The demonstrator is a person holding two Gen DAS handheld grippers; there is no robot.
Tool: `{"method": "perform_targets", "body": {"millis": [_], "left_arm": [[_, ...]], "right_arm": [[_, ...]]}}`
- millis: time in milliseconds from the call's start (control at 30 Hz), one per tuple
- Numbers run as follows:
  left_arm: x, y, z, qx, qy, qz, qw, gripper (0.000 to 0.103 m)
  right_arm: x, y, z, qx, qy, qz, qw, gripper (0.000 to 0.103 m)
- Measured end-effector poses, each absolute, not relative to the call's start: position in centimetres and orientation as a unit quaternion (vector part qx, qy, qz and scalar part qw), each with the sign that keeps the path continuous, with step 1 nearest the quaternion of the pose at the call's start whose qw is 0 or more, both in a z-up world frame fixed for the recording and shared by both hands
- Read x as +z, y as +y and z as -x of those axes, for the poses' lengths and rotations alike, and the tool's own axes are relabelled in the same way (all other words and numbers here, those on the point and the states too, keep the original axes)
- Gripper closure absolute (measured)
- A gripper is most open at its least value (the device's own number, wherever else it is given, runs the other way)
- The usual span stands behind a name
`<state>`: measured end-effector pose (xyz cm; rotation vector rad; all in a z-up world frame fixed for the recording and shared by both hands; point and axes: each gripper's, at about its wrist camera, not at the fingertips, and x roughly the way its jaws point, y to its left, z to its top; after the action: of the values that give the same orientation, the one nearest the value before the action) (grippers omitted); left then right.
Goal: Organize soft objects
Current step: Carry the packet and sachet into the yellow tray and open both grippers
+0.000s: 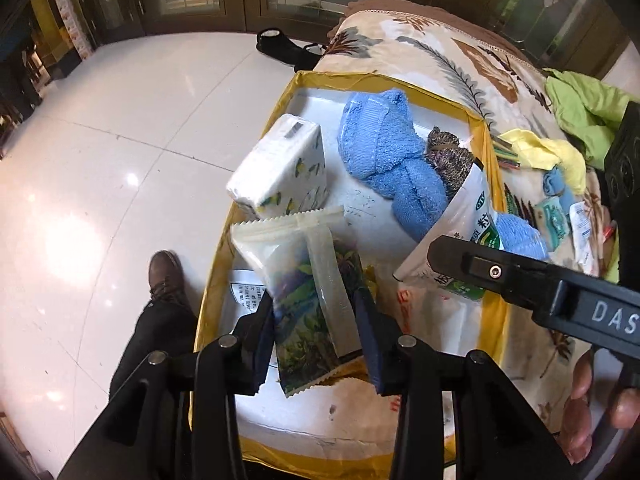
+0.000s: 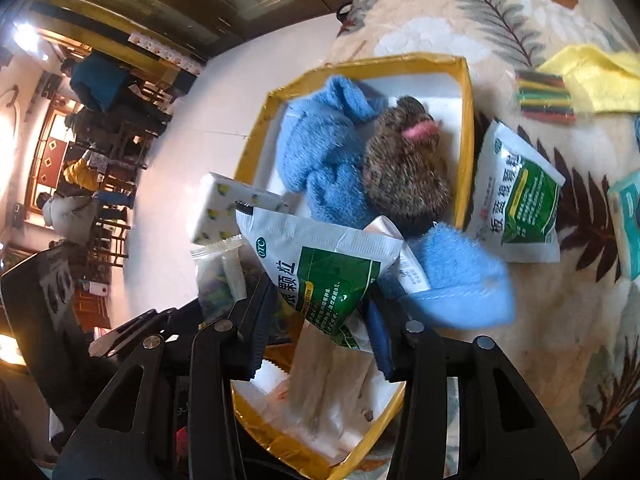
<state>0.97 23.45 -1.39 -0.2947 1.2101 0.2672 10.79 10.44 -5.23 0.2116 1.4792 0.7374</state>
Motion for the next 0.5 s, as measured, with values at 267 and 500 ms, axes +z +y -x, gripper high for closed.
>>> {"method": "perform_targets", "body": {"millis": [267,500], "left_arm": [[0.1,22.7,-0.6,0.125,0.550,0.132,0.815,0.056],[3.3,22.2,0.0,0.124,0.518,0.137,0.835,0.039]], "right_arm": [[-3.1,9.3,-10.4,0.345,0.634,-0.113,0.683,0.047],[0.0,6.4,-10.3,0.355,0.610,-0.140,0.694,0.047]]}}
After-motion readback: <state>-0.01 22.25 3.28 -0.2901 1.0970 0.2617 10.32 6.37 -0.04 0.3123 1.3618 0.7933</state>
